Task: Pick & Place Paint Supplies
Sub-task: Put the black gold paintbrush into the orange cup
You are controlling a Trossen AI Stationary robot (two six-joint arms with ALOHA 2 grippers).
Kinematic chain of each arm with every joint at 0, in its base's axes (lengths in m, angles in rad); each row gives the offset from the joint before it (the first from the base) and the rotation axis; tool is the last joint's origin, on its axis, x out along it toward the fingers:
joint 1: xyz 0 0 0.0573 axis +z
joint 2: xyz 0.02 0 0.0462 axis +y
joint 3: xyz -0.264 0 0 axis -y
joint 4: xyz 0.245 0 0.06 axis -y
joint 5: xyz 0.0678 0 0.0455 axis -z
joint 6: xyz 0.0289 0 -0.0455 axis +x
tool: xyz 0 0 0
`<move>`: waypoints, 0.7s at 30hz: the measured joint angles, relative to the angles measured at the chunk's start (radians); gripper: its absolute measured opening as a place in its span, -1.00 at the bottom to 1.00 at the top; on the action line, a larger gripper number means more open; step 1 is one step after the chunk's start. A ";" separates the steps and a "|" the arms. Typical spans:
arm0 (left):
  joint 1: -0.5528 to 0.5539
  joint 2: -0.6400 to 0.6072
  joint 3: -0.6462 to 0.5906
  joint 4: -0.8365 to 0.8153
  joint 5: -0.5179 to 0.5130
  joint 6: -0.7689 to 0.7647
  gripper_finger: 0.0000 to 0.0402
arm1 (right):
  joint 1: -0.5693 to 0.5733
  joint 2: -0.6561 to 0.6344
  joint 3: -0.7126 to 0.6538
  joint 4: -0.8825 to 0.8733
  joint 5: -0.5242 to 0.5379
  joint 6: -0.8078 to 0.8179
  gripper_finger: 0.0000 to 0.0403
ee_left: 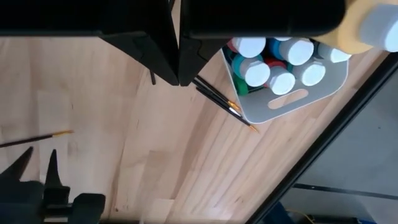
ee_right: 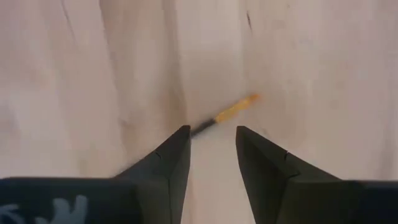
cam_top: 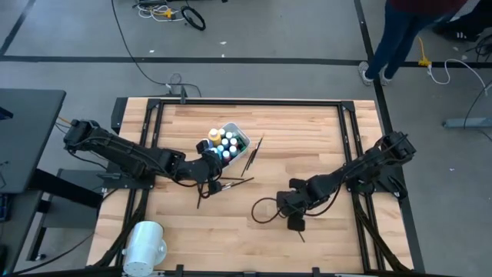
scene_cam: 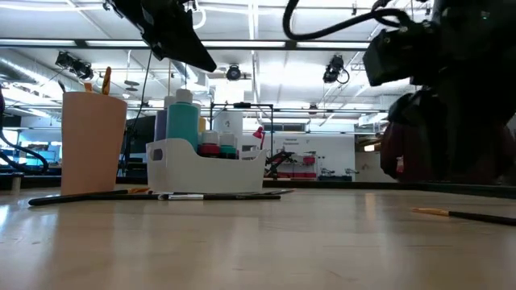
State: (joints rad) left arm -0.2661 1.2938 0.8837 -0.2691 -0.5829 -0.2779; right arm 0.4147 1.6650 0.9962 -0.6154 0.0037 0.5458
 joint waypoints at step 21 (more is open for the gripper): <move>0.000 0.000 0.001 0.064 -0.005 0.196 -0.95 | -0.093 0.089 0.000 -0.002 -0.075 0.084 -0.35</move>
State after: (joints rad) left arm -0.2657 1.2938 0.8845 -0.2048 -0.5879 -0.0821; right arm 0.3218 1.7542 0.9957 -0.6173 -0.0711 0.6302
